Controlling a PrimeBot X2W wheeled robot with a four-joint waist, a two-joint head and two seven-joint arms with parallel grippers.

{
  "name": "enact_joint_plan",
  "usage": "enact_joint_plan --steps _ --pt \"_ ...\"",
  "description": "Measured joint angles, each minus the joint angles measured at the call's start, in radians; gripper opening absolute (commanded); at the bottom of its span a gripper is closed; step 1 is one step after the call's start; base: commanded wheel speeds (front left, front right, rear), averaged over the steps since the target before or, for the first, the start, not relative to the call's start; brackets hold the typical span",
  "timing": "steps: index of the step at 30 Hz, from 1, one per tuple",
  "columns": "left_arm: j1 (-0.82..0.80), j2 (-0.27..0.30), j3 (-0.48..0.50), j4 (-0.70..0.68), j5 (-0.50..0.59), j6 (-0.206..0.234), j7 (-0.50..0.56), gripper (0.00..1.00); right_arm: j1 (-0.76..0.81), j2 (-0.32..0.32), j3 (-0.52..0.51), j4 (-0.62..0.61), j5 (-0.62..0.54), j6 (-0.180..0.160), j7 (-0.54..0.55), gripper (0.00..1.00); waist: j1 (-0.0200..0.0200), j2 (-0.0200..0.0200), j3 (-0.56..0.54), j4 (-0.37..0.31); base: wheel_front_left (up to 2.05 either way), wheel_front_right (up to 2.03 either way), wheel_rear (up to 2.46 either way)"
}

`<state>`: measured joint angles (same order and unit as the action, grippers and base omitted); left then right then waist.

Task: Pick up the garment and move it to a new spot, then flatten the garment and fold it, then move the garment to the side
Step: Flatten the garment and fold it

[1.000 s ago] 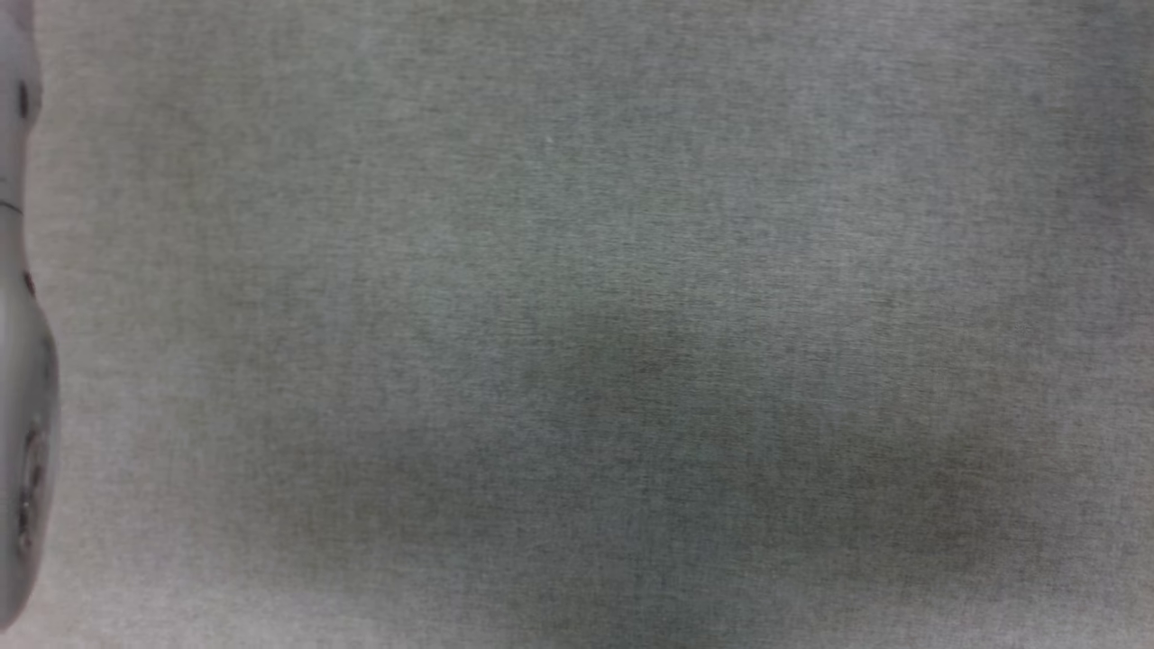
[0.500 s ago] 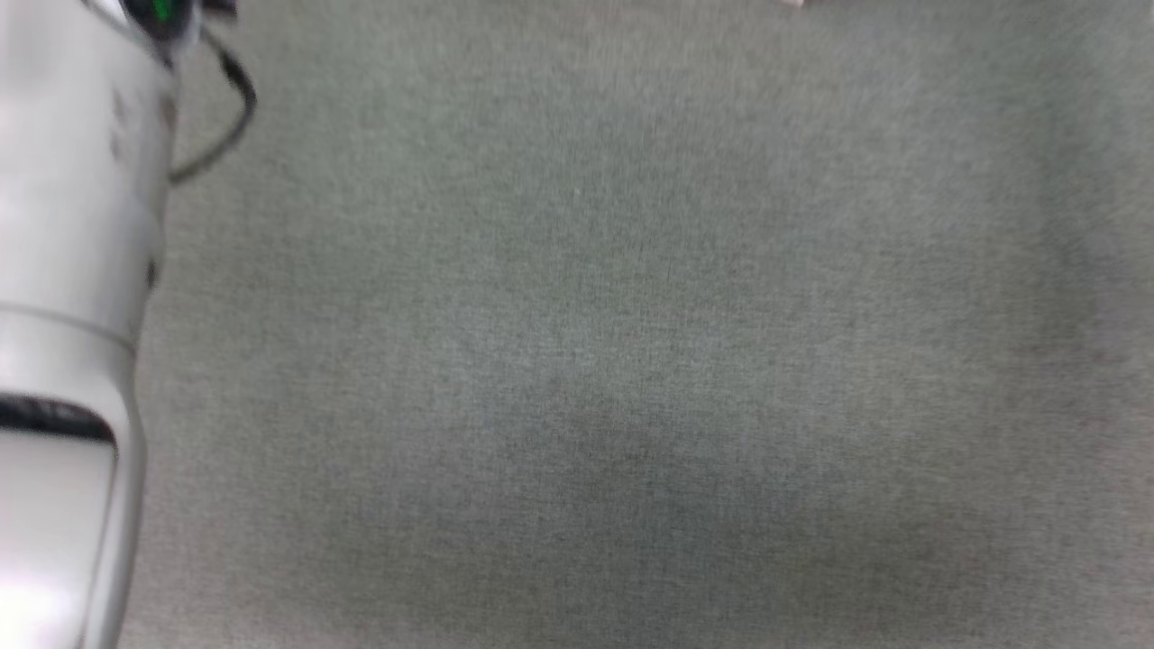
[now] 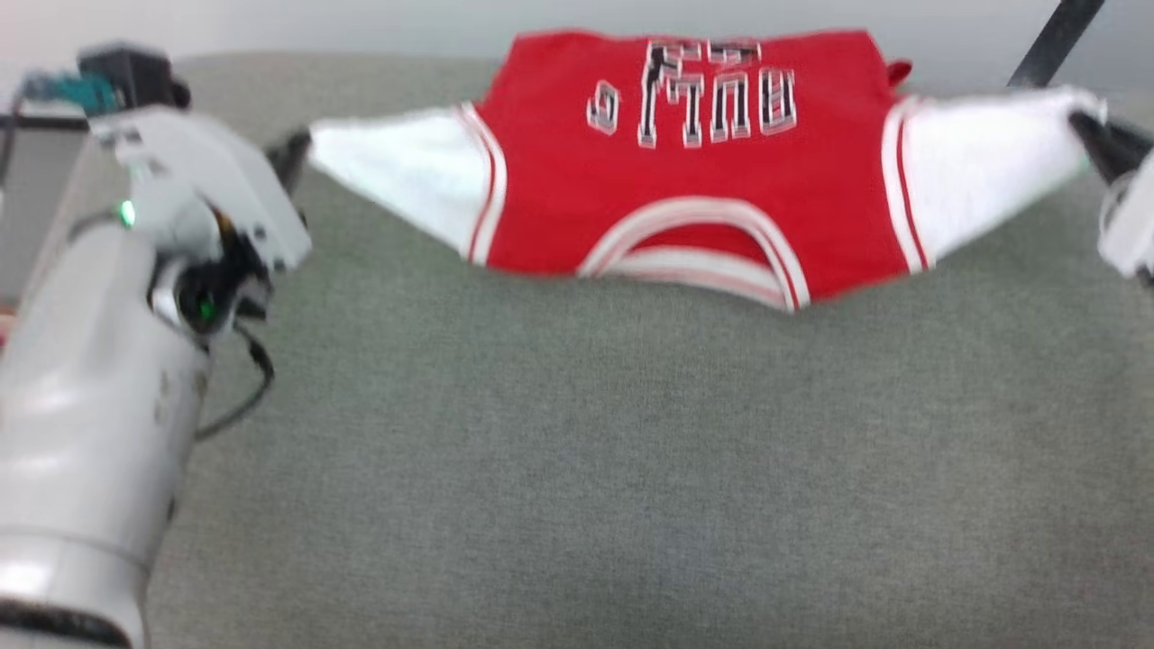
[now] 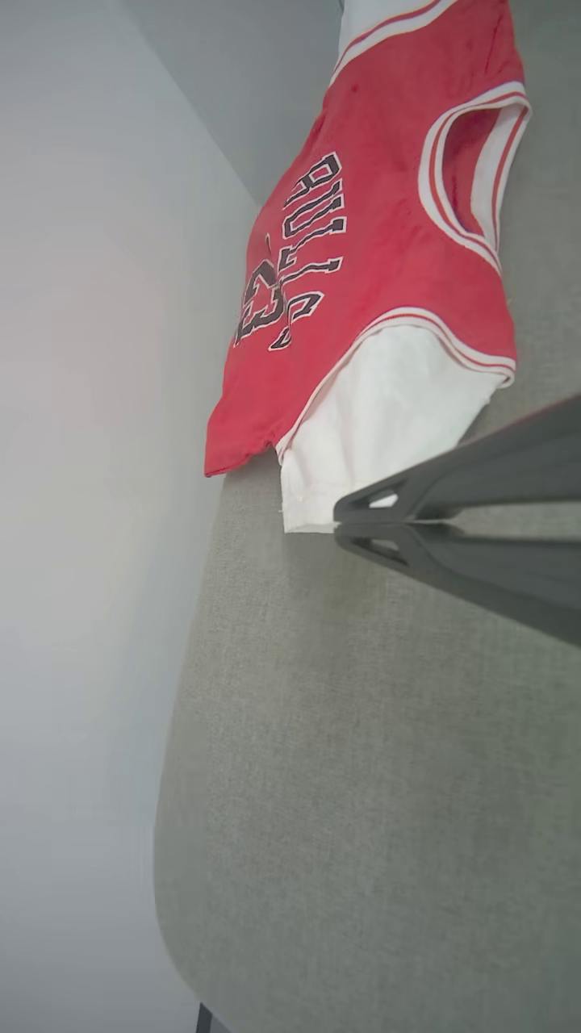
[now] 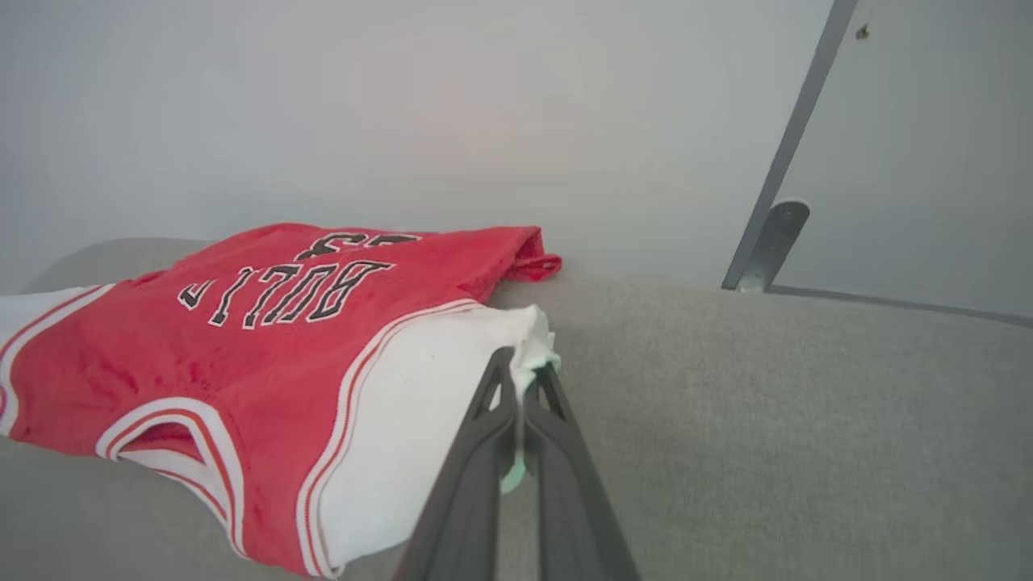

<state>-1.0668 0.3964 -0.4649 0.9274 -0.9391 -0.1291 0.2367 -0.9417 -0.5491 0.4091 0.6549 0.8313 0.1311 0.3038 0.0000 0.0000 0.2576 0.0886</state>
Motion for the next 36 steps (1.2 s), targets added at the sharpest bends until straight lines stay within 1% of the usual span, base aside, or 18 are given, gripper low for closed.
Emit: enact_joint_plan --steps 3,7,10,15,18,21,25,30,33,36 --pt "0.106 0.023 0.003 -0.081 -0.015 0.010 0.014 0.00 0.121 -0.040 -0.032 -0.084 0.036 0.000 0.049 0.00 0.0000 0.0000 -0.040 0.005 0.00 0.00 0.00" --pt "0.259 0.068 0.012 -0.237 -0.036 0.066 0.030 0.00 0.277 -0.071 -0.101 -0.197 0.053 0.000 0.109 0.00 0.0000 0.0000 -0.084 0.012 0.00 0.00 0.00" --pt "0.385 0.113 0.029 -0.382 -0.055 0.126 0.044 0.00 0.398 -0.077 -0.174 -0.277 0.064 0.000 0.156 0.00 0.0000 0.0000 -0.107 0.017 0.00 0.00 0.00" --pt "0.605 0.190 0.050 -0.669 -0.073 0.255 0.077 0.00 0.611 -0.068 -0.314 -0.420 0.038 0.000 0.267 0.00 0.0000 0.0000 -0.127 0.022 0.00 0.00 0.00" --pt "0.724 0.235 0.068 -0.825 -0.078 0.337 0.091 0.00 0.736 -0.040 -0.406 -0.515 0.021 0.000 0.348 0.00 0.0000 0.0000 -0.127 0.023 0.00 0.00 0.00" --pt "0.843 0.263 0.089 -0.953 -0.100 0.410 0.104 0.00 0.854 -0.001 -0.489 -0.614 -0.004 0.000 0.444 0.00 0.0000 0.0000 -0.125 0.020 0.00 0.00 0.00" --pt "0.980 0.291 0.120 -1.070 -0.118 0.495 0.100 0.00 0.985 0.065 -0.579 -0.745 -0.024 0.000 0.574 0.00 0.0000 0.0000 -0.118 0.014 0.00 0.00 0.00" --pt "1.116 0.311 0.138 -1.182 -0.143 0.569 0.114 0.00 1.088 0.137 -0.681 -0.877 -0.044 0.000 0.707 0.00 0.0000 0.0000 -0.104 0.010 0.00 0.00 0.00" --pt "1.169 0.331 0.156 -1.234 -0.147 0.613 0.119 0.00 1.121 0.163 -0.724 -0.937 -0.055 0.000 0.769 0.00 0.0000 0.0000 -0.096 0.009 0.00 0.00 0.00" --pt "1.204 0.352 0.169 -1.273 -0.151 0.641 0.131 0.00 1.123 0.183 -0.763 -0.969 -0.068 0.000 0.819 0.00 0.0000 0.0000 -0.089 0.009 0.00 0.00 0.00"
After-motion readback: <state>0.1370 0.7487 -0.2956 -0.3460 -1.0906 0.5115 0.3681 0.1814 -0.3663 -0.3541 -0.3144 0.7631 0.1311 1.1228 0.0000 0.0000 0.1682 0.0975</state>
